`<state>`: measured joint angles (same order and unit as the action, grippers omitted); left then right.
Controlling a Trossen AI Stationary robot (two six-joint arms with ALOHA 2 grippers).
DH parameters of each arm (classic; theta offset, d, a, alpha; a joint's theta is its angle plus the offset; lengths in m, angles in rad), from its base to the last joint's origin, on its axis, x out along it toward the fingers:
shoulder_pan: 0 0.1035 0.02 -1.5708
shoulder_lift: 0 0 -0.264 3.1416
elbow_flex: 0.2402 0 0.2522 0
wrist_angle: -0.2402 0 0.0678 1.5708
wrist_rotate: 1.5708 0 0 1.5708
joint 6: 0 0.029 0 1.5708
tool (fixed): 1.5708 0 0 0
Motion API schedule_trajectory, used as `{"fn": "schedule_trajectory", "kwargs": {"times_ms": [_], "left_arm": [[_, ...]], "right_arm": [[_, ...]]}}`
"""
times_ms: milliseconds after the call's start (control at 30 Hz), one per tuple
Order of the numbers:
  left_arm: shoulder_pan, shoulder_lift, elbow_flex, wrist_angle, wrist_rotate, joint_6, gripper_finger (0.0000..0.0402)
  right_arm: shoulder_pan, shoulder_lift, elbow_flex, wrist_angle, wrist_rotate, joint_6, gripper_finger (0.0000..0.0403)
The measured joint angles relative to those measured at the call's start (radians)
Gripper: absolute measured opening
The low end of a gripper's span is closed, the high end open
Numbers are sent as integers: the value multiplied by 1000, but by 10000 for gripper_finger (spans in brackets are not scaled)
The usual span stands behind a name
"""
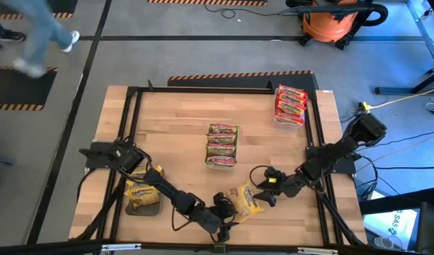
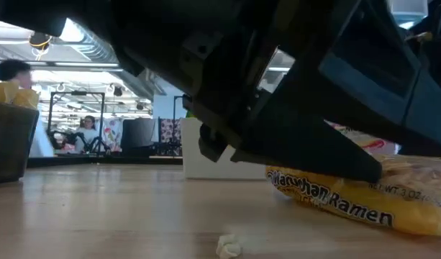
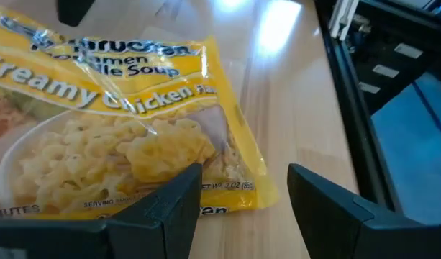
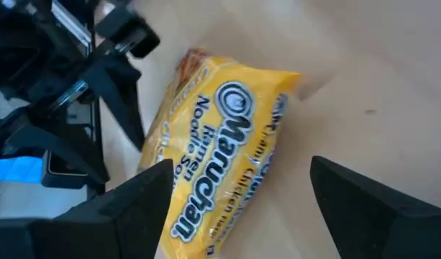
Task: Sort Maruchan noodles
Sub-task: Put the yellow noodle pack into the black bin
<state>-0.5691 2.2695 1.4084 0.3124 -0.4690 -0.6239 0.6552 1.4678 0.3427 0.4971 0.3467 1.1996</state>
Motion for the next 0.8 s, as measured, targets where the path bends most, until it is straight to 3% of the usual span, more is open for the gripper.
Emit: {"fn": "schedule_trajectory", "kwargs": {"times_ms": [200,467,800], "left_arm": [[4,0,1,-59,-9,-3,201],[7,0,1,-62,-1,-22,201],[16,0,0,-56,-15,-21,201]], "right_arm": [[-1,118,63,6,-59,1,307],[-2,242,146,60,-61,19,307],[-1,288,260,97,-45,-166,301]]}}
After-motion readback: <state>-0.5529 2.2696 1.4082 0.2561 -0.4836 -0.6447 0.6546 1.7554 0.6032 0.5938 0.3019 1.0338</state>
